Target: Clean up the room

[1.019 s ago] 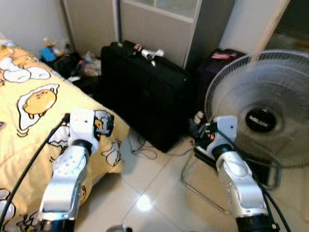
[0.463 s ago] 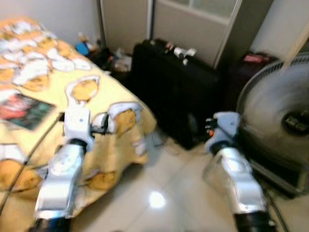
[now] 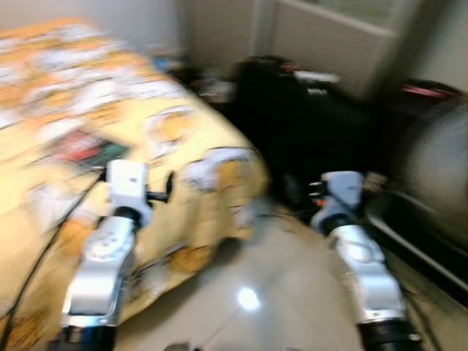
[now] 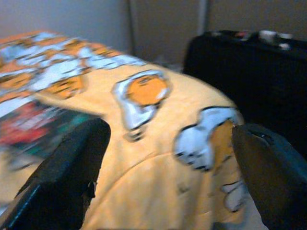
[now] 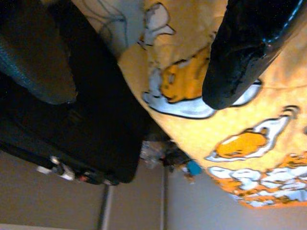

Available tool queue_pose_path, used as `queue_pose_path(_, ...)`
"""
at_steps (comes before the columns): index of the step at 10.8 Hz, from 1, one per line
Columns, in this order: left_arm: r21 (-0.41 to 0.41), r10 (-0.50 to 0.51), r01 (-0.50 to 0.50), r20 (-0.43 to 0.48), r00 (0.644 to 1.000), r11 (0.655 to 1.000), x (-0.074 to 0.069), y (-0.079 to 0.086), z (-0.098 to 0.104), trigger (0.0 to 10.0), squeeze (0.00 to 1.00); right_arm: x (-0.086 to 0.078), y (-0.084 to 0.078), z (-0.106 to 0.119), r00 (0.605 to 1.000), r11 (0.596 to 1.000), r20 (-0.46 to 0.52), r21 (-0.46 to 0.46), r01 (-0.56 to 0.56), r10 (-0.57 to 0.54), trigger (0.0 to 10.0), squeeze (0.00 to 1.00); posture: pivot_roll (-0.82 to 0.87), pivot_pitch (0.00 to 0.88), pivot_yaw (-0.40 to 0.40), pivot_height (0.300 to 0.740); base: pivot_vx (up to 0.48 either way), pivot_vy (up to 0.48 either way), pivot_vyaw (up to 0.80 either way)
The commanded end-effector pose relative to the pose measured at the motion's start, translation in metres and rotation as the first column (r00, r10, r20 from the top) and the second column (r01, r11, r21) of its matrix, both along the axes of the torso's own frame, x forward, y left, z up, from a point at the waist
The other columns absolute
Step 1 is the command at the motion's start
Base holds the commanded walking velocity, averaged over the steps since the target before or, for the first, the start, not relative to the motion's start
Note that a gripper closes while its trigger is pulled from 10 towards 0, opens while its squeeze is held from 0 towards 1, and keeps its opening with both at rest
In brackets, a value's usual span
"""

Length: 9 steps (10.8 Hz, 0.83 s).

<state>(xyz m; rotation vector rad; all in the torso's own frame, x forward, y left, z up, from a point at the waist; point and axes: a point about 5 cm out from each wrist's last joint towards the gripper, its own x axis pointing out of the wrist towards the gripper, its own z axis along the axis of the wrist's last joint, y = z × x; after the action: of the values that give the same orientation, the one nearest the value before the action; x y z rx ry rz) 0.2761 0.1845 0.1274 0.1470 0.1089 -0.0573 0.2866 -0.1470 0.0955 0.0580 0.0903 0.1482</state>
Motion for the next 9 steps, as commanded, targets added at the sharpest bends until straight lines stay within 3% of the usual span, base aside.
queue_pose_path(1,0.013,0.003,-0.003,0.003,1.0,1.0,0.0011,0.0028,0.0018,10.0,0.0,0.0008,0.0048,0.001,1.0,1.0,0.006,0.007,-0.014,0.014,10.0,0.0,-0.04,0.0,-0.042,0.74,0.0,0.304,0.8)
queue_pose_path(4,0.02,-0.004,0.004,0.009,1.0,1.0,0.0027,0.004,0.0036,10.0,0.0,0.0014,0.008,0.0006,1.0,1.0,0.008,0.008,-0.019,0.019,10.0,0.0,-0.03,0.0,-0.045,0.74,0.0,0.304,0.8)
queue_pose_path(9,0.021,-0.009,0.009,0.015,1.0,1.0,0.0044,0.0028,0.0045,10.0,0.0,0.0017,0.0058,-0.0012,1.0,0.999,-0.004,0.034,-0.009,0.009,10.0,0.0,-0.03,0.0,-0.048,0.74,0.0,0.303,0.0)
